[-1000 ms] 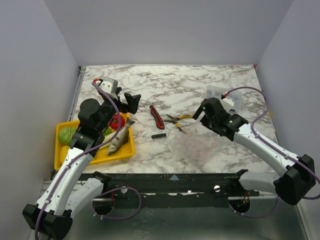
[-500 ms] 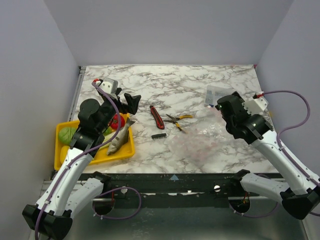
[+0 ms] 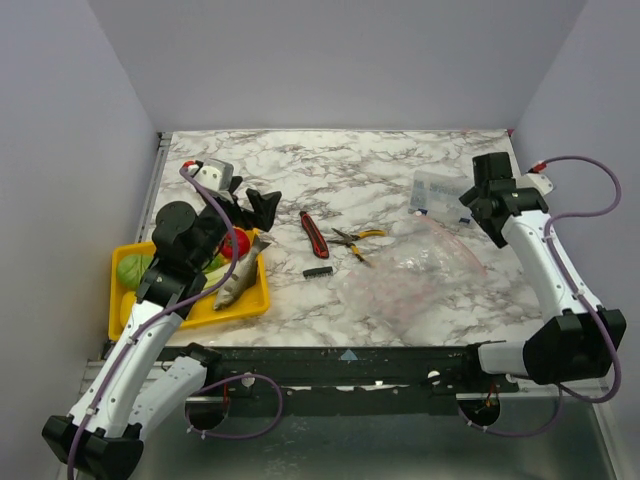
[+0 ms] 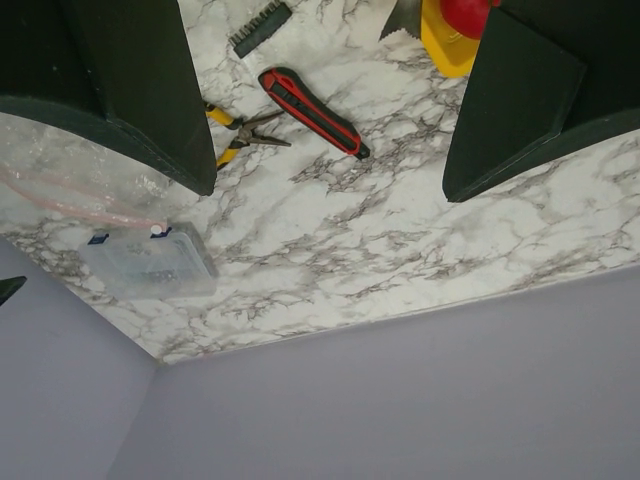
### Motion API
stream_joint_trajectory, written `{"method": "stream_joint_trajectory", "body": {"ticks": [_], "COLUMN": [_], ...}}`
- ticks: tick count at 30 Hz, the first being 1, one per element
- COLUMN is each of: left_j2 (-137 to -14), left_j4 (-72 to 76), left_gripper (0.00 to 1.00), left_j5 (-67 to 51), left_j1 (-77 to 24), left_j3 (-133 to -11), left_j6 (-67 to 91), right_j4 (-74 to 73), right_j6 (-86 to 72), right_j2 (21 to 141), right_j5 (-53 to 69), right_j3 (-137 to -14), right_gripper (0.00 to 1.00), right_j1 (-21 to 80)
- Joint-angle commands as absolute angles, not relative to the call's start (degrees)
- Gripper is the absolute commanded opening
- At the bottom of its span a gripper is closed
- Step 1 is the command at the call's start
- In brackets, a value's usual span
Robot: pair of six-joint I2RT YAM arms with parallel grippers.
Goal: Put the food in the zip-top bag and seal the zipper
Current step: Pick up the zipper food storage bag at the center of the board.
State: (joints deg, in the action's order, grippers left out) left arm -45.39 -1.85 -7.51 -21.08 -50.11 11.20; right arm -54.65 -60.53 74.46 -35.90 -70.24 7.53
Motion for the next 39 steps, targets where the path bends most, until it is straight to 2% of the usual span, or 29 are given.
{"method": "stream_joint_trajectory", "body": {"ticks": [1,4,9,15,20,24,27,30,34,37,39], "left_j2": [-45.19,-45.31,-45.62,-46.48,-46.93,-46.93,-46.94,-47.31,-47.60,-47.61,-47.81], "left_j4": [-1.26,-1.35,-1.39,-1.46,-1.36,-1.33,-1.19,-1.04,-1.16,-0.97,-1.05], "left_gripper": [0.99,0.99,0.99,0.99,0.99,0.99,0.99,0.99,0.98,0.99,0.99], "left_j5": [-8.66,-8.79,-8.55,-8.77,-9.14,-9.03,-9.31,-9.40,-10.18,-10.13,-10.02], "left_j1": [-21.43,-21.70,-22.47,-23.89,-24.43,-24.52,-24.52,-24.60,-24.61,-24.61,-24.61], "left_j3": [-49.47,-49.48,-49.39,-49.56,-49.57,-49.46,-49.44,-49.31,-49.57,-49.40,-49.52], "left_j6": [11.78,11.79,11.60,11.25,11.21,11.23,11.34,11.51,11.91,12.04,12.15], "right_j4": [-42.35,-29.36,-28.78,-25.28,-23.39,-23.55,-23.26,-24.17,-25.48,-26.93,-28.27], "right_j6": [-36.89,-26.29,-23.49,-21.63,-20.98,-20.15,-20.17,-20.34,-21.07,-21.68,-22.46], "right_j2": [78.45,77.35,86.68,89.77,90.65,92.34,92.30,91.99,91.61,90.91,90.09], "right_j5": [-24.46,-18.41,2.07,14.04,19.18,22.88,24.63,24.89,26.22,27.49,27.77], "right_j3": [-71.33,-64.77,-66.01,-62.10,-58.98,-58.05,-57.28,-57.24,-57.31,-57.78,-58.24], "right_gripper": [1.00,1.00,0.97,0.93,0.89,0.82,0.75,0.63,0.51,0.33,0.27], "right_j1": [5.80,4.61,-3.00,-4.57,-5.17,-5.32,-5.28,-5.27,-5.36,-5.27,-5.22]}}
